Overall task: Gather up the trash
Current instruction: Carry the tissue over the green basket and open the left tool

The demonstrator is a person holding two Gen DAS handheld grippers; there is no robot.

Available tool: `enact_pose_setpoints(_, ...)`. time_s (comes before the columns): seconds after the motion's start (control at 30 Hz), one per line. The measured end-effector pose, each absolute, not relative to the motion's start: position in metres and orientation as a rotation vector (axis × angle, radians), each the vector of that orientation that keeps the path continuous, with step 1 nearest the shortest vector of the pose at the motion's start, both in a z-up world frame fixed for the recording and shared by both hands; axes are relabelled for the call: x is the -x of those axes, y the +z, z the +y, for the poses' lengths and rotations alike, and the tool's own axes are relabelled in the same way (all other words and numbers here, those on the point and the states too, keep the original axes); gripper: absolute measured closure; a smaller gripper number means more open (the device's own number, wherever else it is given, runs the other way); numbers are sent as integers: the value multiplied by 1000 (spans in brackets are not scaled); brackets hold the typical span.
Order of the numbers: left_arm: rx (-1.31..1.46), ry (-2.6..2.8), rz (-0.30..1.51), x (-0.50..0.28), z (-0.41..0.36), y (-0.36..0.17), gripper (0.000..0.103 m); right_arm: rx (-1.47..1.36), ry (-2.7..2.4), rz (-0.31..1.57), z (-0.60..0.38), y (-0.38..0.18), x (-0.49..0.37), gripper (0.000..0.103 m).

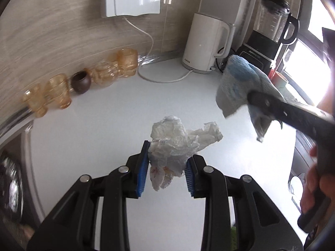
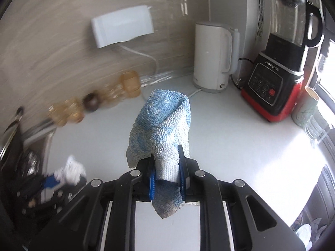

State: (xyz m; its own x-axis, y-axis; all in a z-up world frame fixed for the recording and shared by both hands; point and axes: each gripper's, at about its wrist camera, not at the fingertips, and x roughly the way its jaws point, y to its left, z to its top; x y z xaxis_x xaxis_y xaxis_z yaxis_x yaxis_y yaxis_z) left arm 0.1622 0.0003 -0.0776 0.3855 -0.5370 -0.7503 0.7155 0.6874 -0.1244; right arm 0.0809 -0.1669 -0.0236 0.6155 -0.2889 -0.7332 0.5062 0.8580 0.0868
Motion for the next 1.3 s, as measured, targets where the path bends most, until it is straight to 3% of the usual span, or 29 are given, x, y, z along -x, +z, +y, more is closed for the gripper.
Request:
enact_pose_setpoints(0.3,-254,-781,909,-39,60,-80,73,-333,-401,803,-89,-35,61,85)
enact_pose_setpoints(0.7,-274,-790,1081,100,107,-133,72,-371,-343,940,-18,-90,199,85)
enact_pose_setpoints(1.3,-380,-789,1174,133,77,-188,72,-346,-404,916,-25,-99,256,85)
